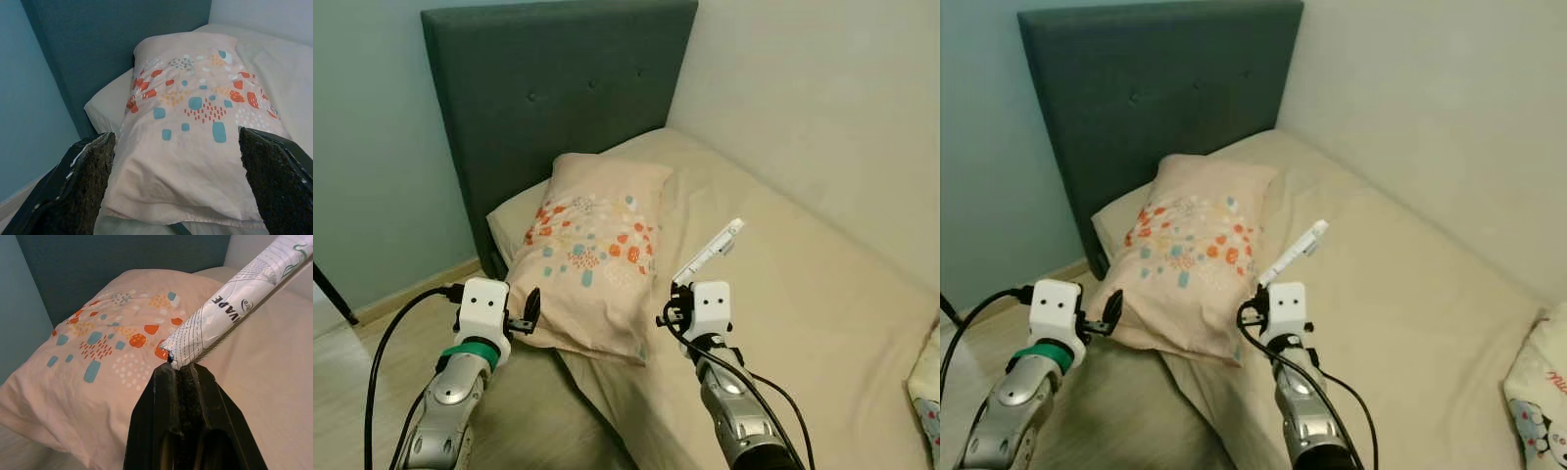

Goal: Clean up the room

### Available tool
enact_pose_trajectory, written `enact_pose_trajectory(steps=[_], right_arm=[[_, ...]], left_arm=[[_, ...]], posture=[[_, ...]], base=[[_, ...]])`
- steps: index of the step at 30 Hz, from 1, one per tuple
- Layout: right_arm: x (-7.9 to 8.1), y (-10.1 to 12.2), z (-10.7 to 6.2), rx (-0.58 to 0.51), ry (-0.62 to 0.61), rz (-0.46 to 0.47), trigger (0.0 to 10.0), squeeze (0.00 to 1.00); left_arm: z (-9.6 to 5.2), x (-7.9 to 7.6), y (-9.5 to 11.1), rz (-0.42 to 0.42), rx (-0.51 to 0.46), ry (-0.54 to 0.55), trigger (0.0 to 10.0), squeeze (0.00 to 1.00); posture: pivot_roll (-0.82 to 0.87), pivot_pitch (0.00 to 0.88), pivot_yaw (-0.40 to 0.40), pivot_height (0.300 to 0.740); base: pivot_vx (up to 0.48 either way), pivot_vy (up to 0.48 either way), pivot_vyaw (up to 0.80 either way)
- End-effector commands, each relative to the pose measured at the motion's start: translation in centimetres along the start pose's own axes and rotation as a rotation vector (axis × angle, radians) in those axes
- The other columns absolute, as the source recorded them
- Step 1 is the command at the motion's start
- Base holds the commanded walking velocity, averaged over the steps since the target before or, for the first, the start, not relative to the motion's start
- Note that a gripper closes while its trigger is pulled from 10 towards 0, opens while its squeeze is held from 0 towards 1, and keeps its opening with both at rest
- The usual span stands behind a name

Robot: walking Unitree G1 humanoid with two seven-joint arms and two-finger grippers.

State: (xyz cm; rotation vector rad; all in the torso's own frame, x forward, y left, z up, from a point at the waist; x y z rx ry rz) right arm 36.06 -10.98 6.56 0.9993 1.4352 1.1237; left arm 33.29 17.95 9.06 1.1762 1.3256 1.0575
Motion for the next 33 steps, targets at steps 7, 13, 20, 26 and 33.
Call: enact_pose_trajectory(steps=[7,13,20,26,33], right_arm=[[-0.26,-1.03,-0.31,0.041,-0.015,0.015,10.0,0.0],[-0.18,-0.99,-0.34,0.035,-0.008,-0.018,10.0,0.0],[-0.16,-1.07,-0.45,0.037,-0.005,-0.032,10.0,0.0],[-0.2,-1.11,-0.5,0.038,-0.005,-0.033,10.0,0.0],[-0.24,-1.17,-0.52,0.04,-0.003,-0.038,10.0,0.0]], left_arm=[[0.02,-0.22,-0.69,0.001,0.026,-0.01,10.0,0.0],[-0.04,-0.29,-0.89,0.003,0.034,-0.015,10.0,0.0],[-0.13,-0.35,-0.95,0.002,0.035,-0.015,10.0,0.0],[-0.21,-0.38,-1.01,0.001,0.036,-0.014,10.0,0.0],[-0.38,-0.41,-1.23,-0.001,0.041,-0.011,10.0,0.0]], posture=[[0.14,0.0,-0.041,0.74],[0.14,0.0,-0.039,0.74],[0.13,0.0,-0.041,0.74],[0.13,0.0,-0.044,0.74],[0.13,0.0,-0.049,0.74]], base=[[0.0,0.0,0.0],[0.0,0.0,0.35],[0.0,0.0,0.8],[0.0,0.0,0.8],[0.0,0.0,0.8]])
Point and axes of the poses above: a point about 5 cm out from each wrist's last joint towards the gripper, its own z axis pointing out of the wrist towards the gripper, its own y axis along the axis of the wrist's last joint, x = y × z, the point moved 5 cm from there along z, pointing out of the wrist towards the gripper, and after that the axes turned 14 degrees about -z, right-handed, at the moved point
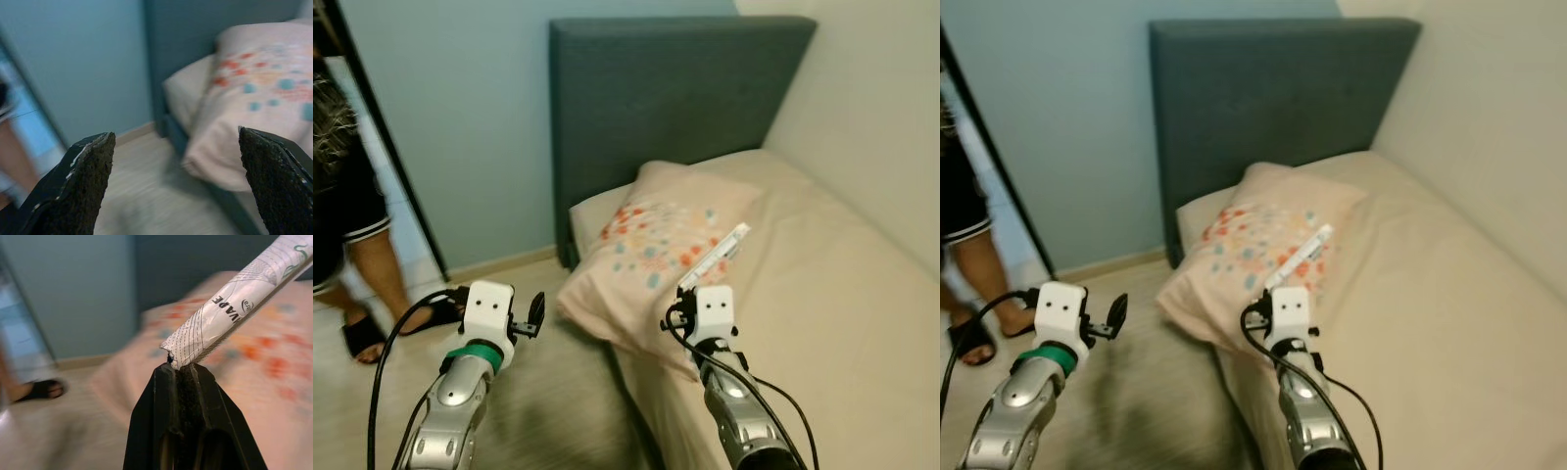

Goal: Clean up the room

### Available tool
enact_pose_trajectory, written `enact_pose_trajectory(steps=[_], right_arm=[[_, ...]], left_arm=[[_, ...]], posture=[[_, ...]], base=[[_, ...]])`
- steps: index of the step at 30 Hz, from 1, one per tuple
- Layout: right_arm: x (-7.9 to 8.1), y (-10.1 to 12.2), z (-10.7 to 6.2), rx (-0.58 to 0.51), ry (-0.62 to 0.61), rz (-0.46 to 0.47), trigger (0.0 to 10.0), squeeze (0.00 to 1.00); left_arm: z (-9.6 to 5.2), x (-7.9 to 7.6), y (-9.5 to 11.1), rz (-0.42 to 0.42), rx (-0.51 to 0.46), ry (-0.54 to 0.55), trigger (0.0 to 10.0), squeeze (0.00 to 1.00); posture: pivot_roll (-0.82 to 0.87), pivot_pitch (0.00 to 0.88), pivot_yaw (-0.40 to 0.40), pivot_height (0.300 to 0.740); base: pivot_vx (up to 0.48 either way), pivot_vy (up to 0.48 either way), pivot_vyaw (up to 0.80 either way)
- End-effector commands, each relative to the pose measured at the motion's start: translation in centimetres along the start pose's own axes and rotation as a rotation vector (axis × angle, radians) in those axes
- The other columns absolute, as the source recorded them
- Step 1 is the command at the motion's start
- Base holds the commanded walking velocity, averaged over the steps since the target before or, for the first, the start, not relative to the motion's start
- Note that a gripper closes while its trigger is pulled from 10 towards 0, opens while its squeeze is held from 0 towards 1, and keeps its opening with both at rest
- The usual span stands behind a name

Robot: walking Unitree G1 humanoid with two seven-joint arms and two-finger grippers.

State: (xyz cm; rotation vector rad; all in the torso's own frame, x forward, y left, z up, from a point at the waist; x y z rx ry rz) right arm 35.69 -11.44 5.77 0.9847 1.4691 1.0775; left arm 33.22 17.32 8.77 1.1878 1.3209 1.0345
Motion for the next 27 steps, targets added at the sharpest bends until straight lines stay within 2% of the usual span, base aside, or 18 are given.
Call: enact_pose_trajectory(steps=[1,27], right_arm=[[0.01,-0.3,-0.12,0.013,-0.003,0.002,10.0,0.0],[0.02,-0.43,-0.07,0.022,0.002,-0.011,10.0,0.0]], left_arm=[[-0.36,0.17,-0.87,0.003,0.03,0.008,10.0,0.0],[-0.34,0.09,-0.97,0.002,0.033,0.006,10.0,0.0]], posture=[[0.13,0.0,-0.049,0.74],[0.13,0.0,-0.053,0.74]], base=[[0.0,0.0,0.8],[0.0,0.0,0.8]])
Point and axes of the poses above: a point about 5 cm out from each wrist's last joint towards the gripper, its own z axis pointing out of the wrist towards the gripper, its own y axis along the axis of the wrist's last joint, x = y × z, the point moved 5 cm from there along z, pointing out of the wrist towards the gripper, and after that the axes turned 14 degrees about -z, right-handed, at the moved point
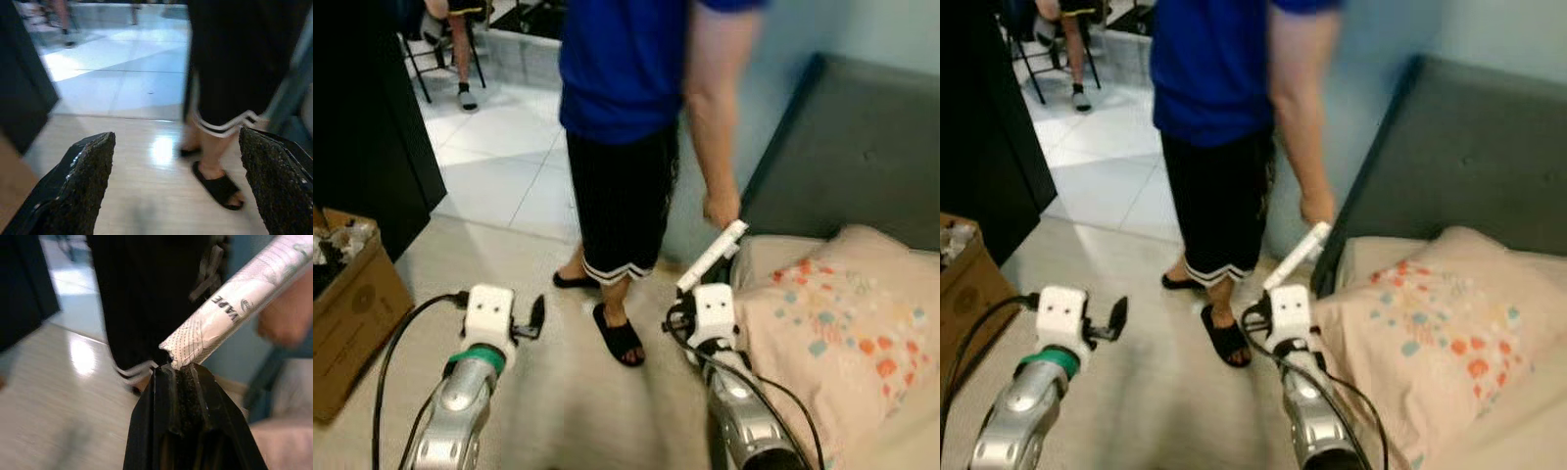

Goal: Clean up the room

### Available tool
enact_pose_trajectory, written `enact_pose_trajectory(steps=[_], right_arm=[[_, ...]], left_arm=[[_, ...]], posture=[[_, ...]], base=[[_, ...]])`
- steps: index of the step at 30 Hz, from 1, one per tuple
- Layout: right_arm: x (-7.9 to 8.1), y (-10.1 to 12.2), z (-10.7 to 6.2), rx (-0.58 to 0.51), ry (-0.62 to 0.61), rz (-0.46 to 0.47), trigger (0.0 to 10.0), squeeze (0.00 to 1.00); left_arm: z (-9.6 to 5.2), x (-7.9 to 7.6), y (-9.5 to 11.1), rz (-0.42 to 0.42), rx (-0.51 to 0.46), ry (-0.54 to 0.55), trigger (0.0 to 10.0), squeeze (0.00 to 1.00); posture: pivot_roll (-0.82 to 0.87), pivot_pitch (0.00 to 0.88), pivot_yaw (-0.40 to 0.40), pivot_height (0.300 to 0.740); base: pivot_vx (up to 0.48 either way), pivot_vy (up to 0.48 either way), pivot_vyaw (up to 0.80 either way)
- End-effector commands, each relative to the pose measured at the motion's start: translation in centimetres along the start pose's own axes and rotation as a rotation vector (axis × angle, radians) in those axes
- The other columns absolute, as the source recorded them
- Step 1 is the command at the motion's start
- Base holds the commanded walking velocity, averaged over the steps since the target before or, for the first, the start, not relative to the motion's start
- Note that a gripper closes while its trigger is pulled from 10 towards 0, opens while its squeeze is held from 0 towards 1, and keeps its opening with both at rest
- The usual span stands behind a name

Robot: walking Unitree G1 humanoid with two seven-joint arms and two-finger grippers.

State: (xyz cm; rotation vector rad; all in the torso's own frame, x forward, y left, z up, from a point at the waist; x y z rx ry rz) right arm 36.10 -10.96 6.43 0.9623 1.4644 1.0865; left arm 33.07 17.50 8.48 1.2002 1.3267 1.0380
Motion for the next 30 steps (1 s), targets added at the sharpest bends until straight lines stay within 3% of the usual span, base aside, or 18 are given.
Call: enact_pose_trajectory(steps=[1,30], right_arm=[[-0.22,-1.23,-0.51,0.04,-0.002,-0.004,10.0,0.0],[-0.5,-1.19,-0.18,0.043,0.008,-0.021,10.0,0.0]], left_arm=[[-0.18,-0.17,-0.71,-0.006,0.023,0.001,10.0,0.0],[0.22,-0.22,-0.55,-0.006,0.014,0.007,10.0,0.0]], posture=[[0.13,0.0,-0.055,0.74],[0.13,0.0,-0.062,0.74]], base=[[0.0,0.0,0.8],[0.0,0.0,0.8]])
Point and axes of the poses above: a point about 5 cm out from each wrist's last joint towards the gripper, its own z axis pointing out of the wrist towards the gripper, its own y axis along the axis of the wrist's last joint, x = y × z, the point moved 5 cm from there along z, pointing out of the wrist towards the gripper, and after that the axes turned 14 degrees about -z, right-handed, at the moved point
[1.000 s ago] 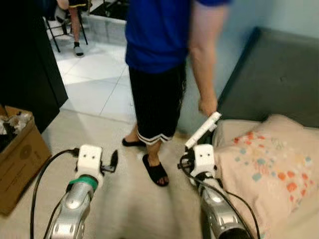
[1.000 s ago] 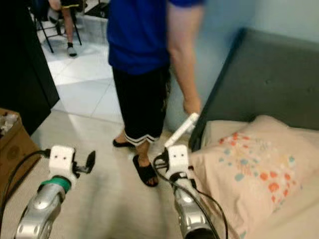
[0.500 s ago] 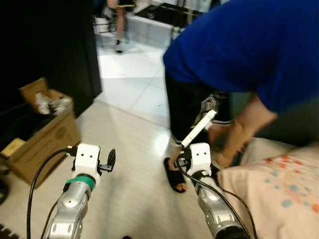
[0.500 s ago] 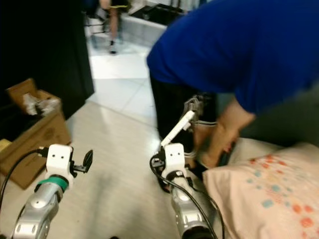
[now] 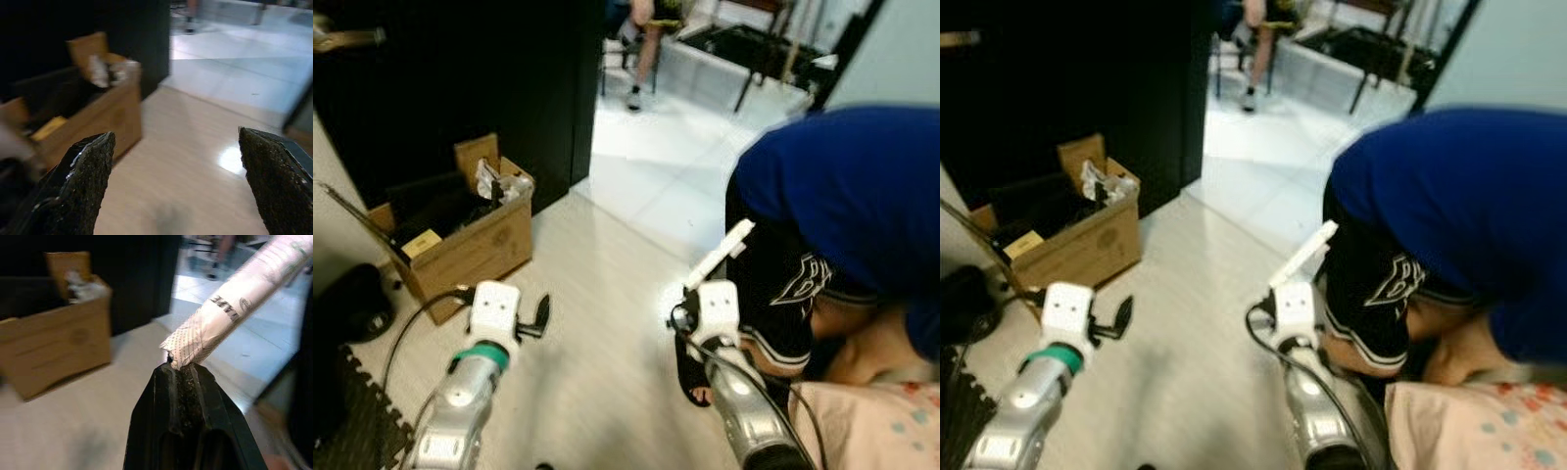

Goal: Clean up the room

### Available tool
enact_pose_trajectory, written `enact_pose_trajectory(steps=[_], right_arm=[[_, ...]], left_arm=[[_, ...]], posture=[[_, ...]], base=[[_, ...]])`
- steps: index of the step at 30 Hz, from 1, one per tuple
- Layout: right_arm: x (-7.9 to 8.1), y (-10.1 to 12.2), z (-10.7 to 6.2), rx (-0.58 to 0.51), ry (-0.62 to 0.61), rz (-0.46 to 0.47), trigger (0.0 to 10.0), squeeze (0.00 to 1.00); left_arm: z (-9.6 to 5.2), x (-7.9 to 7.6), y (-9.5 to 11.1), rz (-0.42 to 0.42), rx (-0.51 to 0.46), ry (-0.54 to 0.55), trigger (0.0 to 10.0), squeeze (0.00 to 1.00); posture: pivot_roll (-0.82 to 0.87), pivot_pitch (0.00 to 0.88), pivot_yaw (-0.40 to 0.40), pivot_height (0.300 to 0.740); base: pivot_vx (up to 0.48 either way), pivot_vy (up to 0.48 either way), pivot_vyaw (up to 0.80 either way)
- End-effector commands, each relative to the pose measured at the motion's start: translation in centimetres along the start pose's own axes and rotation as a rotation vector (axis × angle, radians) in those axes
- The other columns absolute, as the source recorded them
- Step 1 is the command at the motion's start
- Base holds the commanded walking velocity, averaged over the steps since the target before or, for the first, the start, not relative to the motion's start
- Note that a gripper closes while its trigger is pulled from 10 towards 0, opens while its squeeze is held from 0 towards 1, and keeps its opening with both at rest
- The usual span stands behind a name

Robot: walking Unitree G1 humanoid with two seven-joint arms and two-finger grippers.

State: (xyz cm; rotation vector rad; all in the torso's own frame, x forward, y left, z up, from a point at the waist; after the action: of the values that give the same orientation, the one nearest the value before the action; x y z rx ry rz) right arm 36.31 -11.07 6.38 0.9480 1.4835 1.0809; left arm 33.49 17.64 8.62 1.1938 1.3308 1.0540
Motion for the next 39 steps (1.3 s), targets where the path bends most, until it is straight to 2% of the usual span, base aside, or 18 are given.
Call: enact_pose_trajectory(steps=[1,25,39], right_arm=[[-0.36,-1.13,-0.37,0.038,-0.005,-0.006,10.0,0.0],[-0.93,-1.34,-0.26,0.052,-0.043,0.012,10.0,0.0],[-1.3,-1.64,-0.6,0.06,-0.077,0.06,10.0,0.0]], left_arm=[[-0.19,-0.35,-0.76,-0.011,0.02,-0.006,10.0,0.0],[0.25,0.21,-0.59,0.017,0.027,-0.002,10.0,0.0],[-0.11,-0.47,-0.48,-0.038,0.018,-0.051,10.0,0.0]], posture=[[0.13,0.0,-0.062,0.74],[0.13,0.0,-0.053,0.74],[0.12,0.0,-0.05,0.74]], base=[[0.0,0.0,0.8],[0.0,0.0,0.8],[0.019,0.0,0.03]])
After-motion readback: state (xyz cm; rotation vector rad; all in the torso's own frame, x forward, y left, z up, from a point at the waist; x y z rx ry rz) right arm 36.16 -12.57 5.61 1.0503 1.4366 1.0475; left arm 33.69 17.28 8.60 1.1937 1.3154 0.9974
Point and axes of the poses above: a point about 5 cm out from each wrist's last joint towards the gripper, its own z axis pointing out of the wrist towards the gripper, its own y axis along the axis of the wrist's last joint, x = y × z, the point moved 5 cm from there along z, pointing out of the wrist towards the gripper, and after that the axes turned 14 degrees about -z, right-handed, at the moved point
